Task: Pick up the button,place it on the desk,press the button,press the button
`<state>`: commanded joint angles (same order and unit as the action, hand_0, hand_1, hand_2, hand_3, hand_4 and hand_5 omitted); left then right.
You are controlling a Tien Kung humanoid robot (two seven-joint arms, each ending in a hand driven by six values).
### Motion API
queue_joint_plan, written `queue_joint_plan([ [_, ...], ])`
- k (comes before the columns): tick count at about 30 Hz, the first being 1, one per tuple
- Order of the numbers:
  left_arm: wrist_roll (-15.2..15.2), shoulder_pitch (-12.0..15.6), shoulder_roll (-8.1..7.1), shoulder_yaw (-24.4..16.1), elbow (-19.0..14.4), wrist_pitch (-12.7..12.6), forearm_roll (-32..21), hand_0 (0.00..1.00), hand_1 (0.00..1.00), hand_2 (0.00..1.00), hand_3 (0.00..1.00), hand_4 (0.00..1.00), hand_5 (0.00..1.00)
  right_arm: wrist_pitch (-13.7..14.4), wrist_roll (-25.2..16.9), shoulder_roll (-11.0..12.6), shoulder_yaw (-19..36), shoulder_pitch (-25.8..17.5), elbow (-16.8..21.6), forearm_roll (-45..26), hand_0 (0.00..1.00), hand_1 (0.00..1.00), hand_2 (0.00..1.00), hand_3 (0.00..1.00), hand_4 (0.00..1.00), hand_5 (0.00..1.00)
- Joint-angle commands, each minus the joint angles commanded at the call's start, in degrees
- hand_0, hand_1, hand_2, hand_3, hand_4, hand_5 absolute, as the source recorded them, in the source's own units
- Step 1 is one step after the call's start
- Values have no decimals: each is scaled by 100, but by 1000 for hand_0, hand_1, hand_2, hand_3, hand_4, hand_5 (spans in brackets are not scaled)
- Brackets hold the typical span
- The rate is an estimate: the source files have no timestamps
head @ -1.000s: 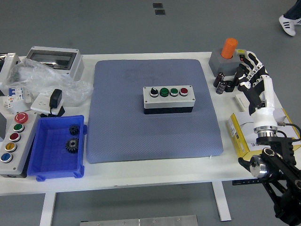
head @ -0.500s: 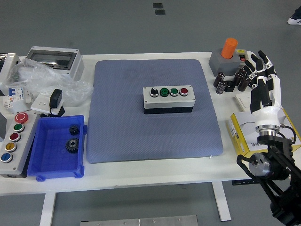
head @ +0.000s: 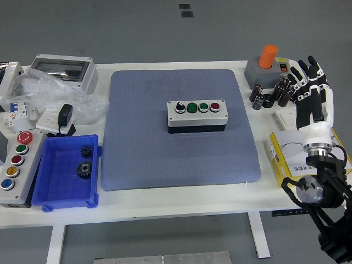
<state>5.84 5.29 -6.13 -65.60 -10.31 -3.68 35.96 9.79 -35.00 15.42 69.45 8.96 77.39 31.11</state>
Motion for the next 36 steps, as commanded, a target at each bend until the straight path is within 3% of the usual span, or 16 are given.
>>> queue_joint_plan([
  [1, -2, 0, 1, -1, 0, 0, 2, 635, 597, 549, 611, 644, 286, -103, 9, -7, -3, 3, -14, -101, 683, 462, 567, 801, 829, 611],
  [6, -7, 1, 2, -8, 0, -3, 5, 635, 597, 549, 611, 644, 286, -626, 46, -38, -17, -3, -109, -607, 683, 462, 567, 801, 829, 611],
  [7, -6, 3, 2, -8, 0, -3, 6, 635, 607, 552, 611, 645, 287, -708, 59, -39, -18, -7, -118, -676, 646, 407, 470, 795, 957, 689],
  [12, -1, -1, 6, -11, 0, -4, 10, 635, 607, 552, 611, 645, 287, -855, 152, -29, -11, -16, -126, -700, 646, 407, 470, 795, 957, 689],
  [13, -3, -5, 5, -11, 0, -4, 8, 635, 604, 554, 611, 648, 289, -863, 175, -24, -14, -17, -124, -677, 467, 367, 460, 784, 964, 672],
  [18, 0, -14, -8, -9, 0, -8, 6, 635, 604, 554, 611, 648, 289, -877, 278, -13, -32, -18, -112, -548, 467, 367, 460, 784, 964, 672],
  [19, 1, -15, -10, -9, 0, -8, 6, 635, 604, 555, 612, 649, 288, -875, 292, -12, -31, -17, -110, -527, 408, 334, 439, 774, 968, 658],
  [30, 9, -19, -47, 9, 0, -5, 20, 635, 604, 556, 612, 651, 289, -770, 443, 16, -9, 8, -61, -236, 413, 347, 439, 771, 964, 654],
  [31, 11, -18, -52, 13, 0, -4, 22, 635, 604, 556, 612, 652, 290, -756, 450, 18, -10, 8, -54, -214, 486, 492, 510, 775, 964, 660],
  [36, 17, -13, -71, 23, 0, -2, 44, 635, 604, 556, 612, 652, 290, -705, 485, 27, -15, 18, -22, -123, 486, 492, 510, 775, 964, 660],
])
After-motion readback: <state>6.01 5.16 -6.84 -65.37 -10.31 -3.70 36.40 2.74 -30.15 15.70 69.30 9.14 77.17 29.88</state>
